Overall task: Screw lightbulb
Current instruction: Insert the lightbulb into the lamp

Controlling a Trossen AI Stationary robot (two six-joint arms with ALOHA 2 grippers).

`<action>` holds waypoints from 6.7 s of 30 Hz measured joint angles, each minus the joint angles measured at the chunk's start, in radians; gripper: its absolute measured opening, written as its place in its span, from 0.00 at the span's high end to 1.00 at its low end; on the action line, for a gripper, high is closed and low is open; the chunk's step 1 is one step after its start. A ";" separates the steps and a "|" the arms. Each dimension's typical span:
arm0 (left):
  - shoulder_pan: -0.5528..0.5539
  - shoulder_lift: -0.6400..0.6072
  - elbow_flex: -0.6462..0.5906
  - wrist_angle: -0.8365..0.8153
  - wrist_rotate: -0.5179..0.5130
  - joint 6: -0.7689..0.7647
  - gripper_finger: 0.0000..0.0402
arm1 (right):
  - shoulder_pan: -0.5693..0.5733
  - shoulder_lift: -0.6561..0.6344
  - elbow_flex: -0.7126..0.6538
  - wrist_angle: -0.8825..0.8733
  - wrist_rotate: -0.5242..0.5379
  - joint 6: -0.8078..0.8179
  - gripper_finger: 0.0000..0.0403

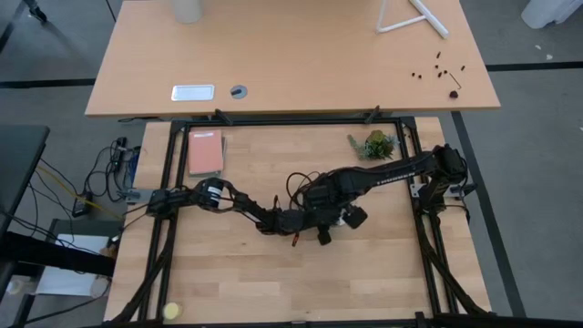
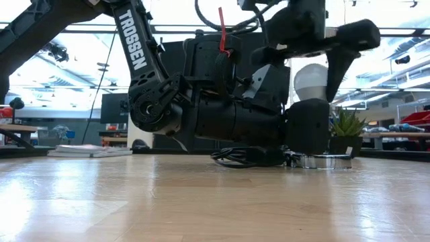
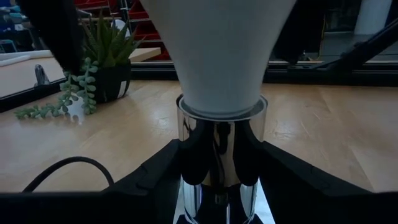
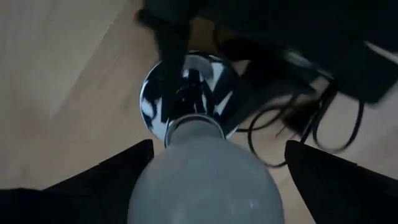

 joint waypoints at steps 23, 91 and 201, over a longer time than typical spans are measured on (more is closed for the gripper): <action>0.000 0.000 0.000 -0.003 0.002 0.001 0.50 | 0.008 -0.001 -0.058 0.022 -0.011 -0.062 0.39; -0.003 -0.001 0.000 -0.003 0.021 -0.006 0.50 | 0.032 -0.002 -0.057 0.019 -0.120 0.088 0.05; -0.007 -0.002 0.002 -0.030 0.056 -0.033 0.50 | 0.085 -0.094 -0.041 0.108 0.087 0.666 0.14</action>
